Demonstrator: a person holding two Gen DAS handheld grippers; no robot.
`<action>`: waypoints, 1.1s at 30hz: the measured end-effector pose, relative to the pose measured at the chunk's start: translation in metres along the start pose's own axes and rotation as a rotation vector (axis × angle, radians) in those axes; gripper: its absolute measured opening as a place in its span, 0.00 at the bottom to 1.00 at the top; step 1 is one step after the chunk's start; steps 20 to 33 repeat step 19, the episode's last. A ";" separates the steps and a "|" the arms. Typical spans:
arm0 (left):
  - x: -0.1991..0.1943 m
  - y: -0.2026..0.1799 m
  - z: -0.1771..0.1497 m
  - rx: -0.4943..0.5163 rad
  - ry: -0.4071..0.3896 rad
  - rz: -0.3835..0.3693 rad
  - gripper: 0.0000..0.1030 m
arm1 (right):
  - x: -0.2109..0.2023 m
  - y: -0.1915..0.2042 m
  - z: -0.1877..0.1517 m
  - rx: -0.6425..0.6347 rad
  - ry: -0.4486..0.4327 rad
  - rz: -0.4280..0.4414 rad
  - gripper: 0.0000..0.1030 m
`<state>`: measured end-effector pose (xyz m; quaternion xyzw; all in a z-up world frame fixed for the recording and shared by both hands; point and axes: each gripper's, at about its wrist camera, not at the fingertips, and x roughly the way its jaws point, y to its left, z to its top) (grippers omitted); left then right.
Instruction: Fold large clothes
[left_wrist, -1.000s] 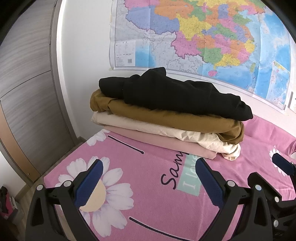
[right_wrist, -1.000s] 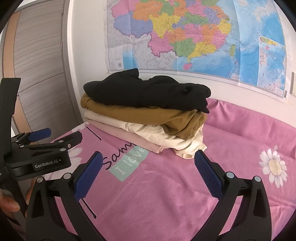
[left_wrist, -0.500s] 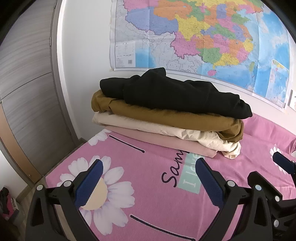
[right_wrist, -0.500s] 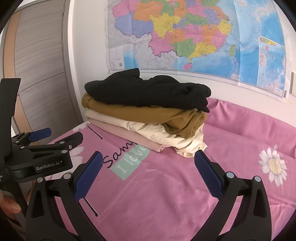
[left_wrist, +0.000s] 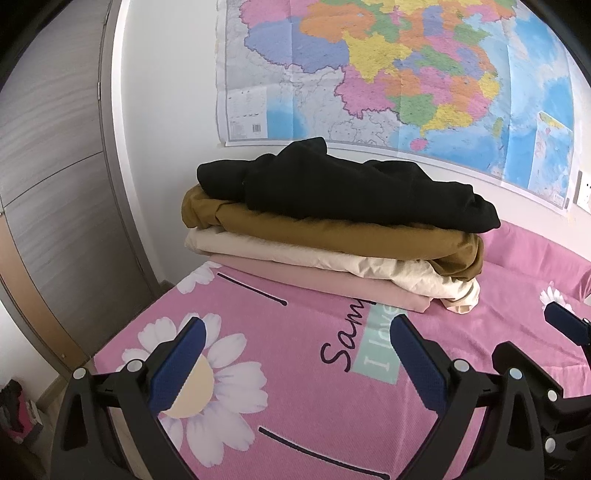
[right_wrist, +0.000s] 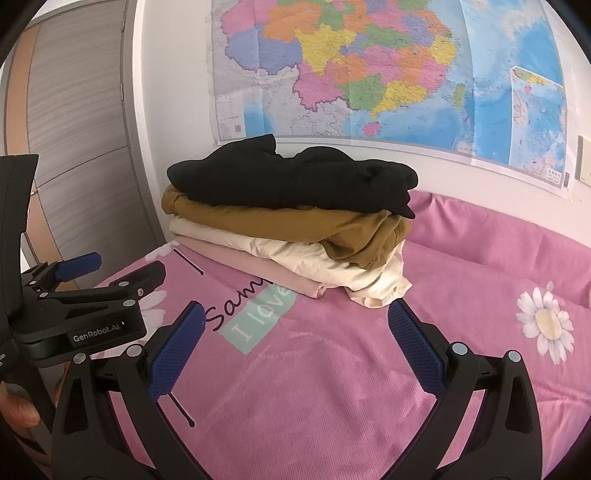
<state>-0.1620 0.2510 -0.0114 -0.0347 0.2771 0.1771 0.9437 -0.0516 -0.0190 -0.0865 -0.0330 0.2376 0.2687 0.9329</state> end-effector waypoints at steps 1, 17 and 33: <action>0.000 -0.001 0.000 0.001 0.001 0.002 0.94 | 0.000 -0.001 -0.001 0.003 0.001 0.000 0.95; -0.003 -0.010 -0.008 0.026 -0.013 -0.010 0.94 | -0.003 -0.005 -0.003 0.014 -0.012 -0.004 0.95; -0.003 -0.010 -0.008 0.024 -0.019 -0.001 0.94 | -0.003 -0.005 -0.004 0.017 -0.014 -0.005 0.95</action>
